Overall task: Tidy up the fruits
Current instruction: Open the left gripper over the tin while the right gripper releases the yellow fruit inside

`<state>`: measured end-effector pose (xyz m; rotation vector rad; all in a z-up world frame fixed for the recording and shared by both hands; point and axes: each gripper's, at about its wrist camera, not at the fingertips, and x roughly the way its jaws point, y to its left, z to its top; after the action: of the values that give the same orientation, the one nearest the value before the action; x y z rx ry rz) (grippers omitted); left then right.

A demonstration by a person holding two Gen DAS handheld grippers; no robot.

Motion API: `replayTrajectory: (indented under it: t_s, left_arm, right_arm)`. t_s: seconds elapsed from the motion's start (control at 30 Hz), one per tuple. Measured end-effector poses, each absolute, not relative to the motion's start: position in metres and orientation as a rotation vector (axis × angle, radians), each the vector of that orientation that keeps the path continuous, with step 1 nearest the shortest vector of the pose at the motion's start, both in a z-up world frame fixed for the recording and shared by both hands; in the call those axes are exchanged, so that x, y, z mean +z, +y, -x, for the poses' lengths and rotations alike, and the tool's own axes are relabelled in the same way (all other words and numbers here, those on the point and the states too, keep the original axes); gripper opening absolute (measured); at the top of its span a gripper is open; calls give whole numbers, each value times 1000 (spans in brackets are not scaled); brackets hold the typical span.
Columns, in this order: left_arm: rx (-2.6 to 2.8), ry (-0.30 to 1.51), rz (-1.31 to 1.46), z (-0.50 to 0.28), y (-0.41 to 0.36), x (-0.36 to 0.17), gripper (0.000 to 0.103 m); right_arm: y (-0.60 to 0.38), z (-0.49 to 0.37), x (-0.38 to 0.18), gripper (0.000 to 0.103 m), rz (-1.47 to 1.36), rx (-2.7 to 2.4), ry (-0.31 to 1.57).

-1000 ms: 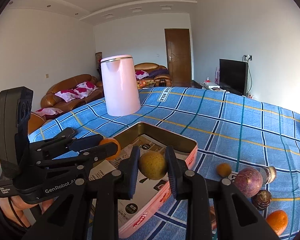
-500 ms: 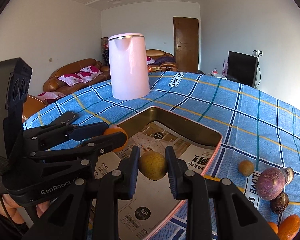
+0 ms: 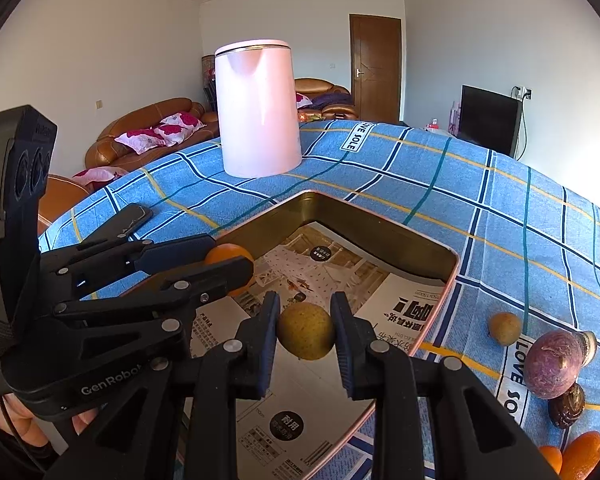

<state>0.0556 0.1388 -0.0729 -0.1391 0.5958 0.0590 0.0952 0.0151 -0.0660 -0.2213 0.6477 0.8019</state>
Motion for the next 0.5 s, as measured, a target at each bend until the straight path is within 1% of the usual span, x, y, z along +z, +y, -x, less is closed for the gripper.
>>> replayTrajectory:
  t_s: [0.27,0.33,0.37,0.4,0.43,0.47,0.5]
  left_arm:
    - [85,595,135,-52,139,-73,39]
    - [91,592,140,-49,139,-72,40]
    - [89,586,145,-47,139,-70,40]
    - [89,578,148,-45,139,-69,43]
    - [90,570,147,-42,138,-66,47]
    - [101,556,138,-39,135,-63,59]
    - [112,537,128,-35,132,-59,72]
  right_arm:
    - [16,-97,-67,29,221,803,657]
    - [14,-98,-67,36,216,791,651]
    - [11,-97,-66,43,206,785,642]
    - [7,-96,-64,50,194,778,628]
    - [4,-94,-63,53,186,769,615]
    - [-1,-92,-61,58,176,763,600]
    - [-6,-88,-59,58,169,761,584]
